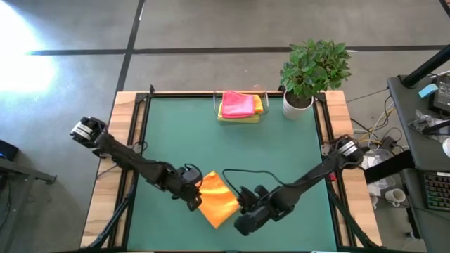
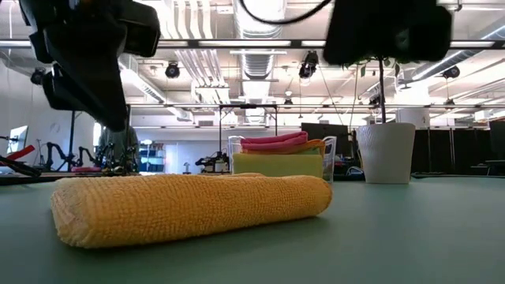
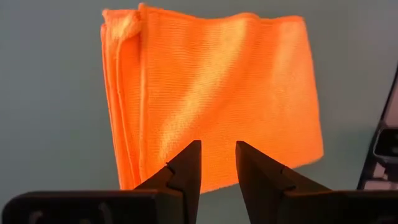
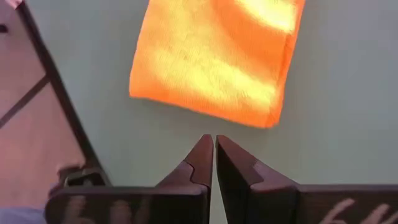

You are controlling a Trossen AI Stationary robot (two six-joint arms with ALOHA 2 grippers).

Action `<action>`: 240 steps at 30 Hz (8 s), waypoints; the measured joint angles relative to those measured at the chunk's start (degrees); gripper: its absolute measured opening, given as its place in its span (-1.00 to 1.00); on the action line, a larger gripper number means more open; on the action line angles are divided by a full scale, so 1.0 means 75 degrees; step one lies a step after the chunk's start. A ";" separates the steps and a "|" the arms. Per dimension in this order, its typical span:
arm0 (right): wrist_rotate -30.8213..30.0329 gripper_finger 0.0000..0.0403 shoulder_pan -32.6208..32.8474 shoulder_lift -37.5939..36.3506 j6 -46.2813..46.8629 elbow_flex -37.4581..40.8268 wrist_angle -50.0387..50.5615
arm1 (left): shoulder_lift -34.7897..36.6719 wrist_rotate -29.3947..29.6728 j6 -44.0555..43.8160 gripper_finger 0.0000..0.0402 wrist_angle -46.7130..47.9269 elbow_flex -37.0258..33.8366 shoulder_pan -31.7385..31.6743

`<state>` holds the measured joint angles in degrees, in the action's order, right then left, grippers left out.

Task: Fold microfiber towels
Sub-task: Put the folded orange towel into the transparent bin

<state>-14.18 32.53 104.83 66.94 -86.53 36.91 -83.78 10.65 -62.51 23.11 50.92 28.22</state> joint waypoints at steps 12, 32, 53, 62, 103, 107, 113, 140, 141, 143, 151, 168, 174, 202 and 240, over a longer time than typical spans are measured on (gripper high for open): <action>0.0134 -0.94 -0.0663 0.0432 -0.0122 0.0437 -0.1083 | 0.0367 0.0044 0.1074 -0.58 0.0067 -0.0081 0.0012; 0.0478 -0.94 -0.0902 0.0939 0.0342 0.0969 -0.0728 | 0.0378 0.0044 0.1257 -0.58 0.0059 -0.0096 -0.0011; -0.0318 -0.94 -0.1295 0.0110 -0.0337 0.0975 0.1575 | 0.0375 0.0044 0.1849 -0.58 -0.0014 -0.0102 -0.0018; -0.0510 -0.94 -0.0249 -0.0808 0.0148 0.1103 0.2365 | 0.0375 0.0044 0.2382 -0.58 0.0023 -0.0102 -0.0201; -0.1675 -0.94 0.0040 -0.5067 0.2568 0.5632 -0.1143 | 0.0372 -0.1474 0.4211 -0.58 0.0064 -0.0099 -0.3272; -0.1653 -0.89 -0.0095 -0.5067 0.2054 0.5632 -0.1557 | 0.0372 -0.1594 0.4262 -0.57 0.0450 -0.0067 -0.3275; -0.1658 -0.73 -0.0455 -0.5059 0.1705 0.5632 -0.1589 | 0.0372 -0.1585 0.4510 -0.34 0.0897 -0.0093 -0.3640; -0.0305 -0.21 -0.1631 -0.4201 0.1778 0.5646 -0.2399 | 0.0369 -0.3735 0.3372 0.00 -0.2546 -0.1826 -0.4312; -0.0291 -0.20 -0.1629 -0.4065 0.1833 0.5649 -0.2519 | 0.0369 -0.3799 0.3357 0.00 -0.2701 -0.1930 -0.4312; -0.0226 -0.19 -0.1629 -0.3782 0.1952 0.5649 -0.2820 | 0.0369 -0.3883 0.3181 0.00 -0.2886 -0.2047 -0.4312; -0.0044 -0.19 -0.1629 -0.2665 0.2596 0.5649 -0.3749 | 0.0369 -0.3888 0.2909 0.00 -0.3051 -0.2119 -0.4312; -0.0137 -0.20 -0.1637 -0.1466 0.3274 0.5632 -0.4854 | -0.0786 -0.3817 0.2377 0.00 -0.4038 -0.1999 -0.4312; -0.0196 -0.20 -0.1686 -0.1340 0.2901 0.5632 -0.5278 | -0.1116 -0.3817 0.2379 0.00 -0.4292 -0.1870 -0.4312; -0.0128 -0.49 -0.1894 -0.1305 0.2364 0.5543 -0.5603 | -0.1924 -0.3730 0.2385 -0.79 -0.4964 -0.1652 -0.4309; -0.1137 -0.96 -0.2899 -0.2082 -0.1627 0.1990 -0.0845 | -0.0161 -0.2642 0.3065 -0.95 -0.4983 -0.0989 -0.4342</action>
<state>-22.70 10.79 89.22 54.74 -71.60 30.58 -84.99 -9.16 -39.53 -14.26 43.50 -4.34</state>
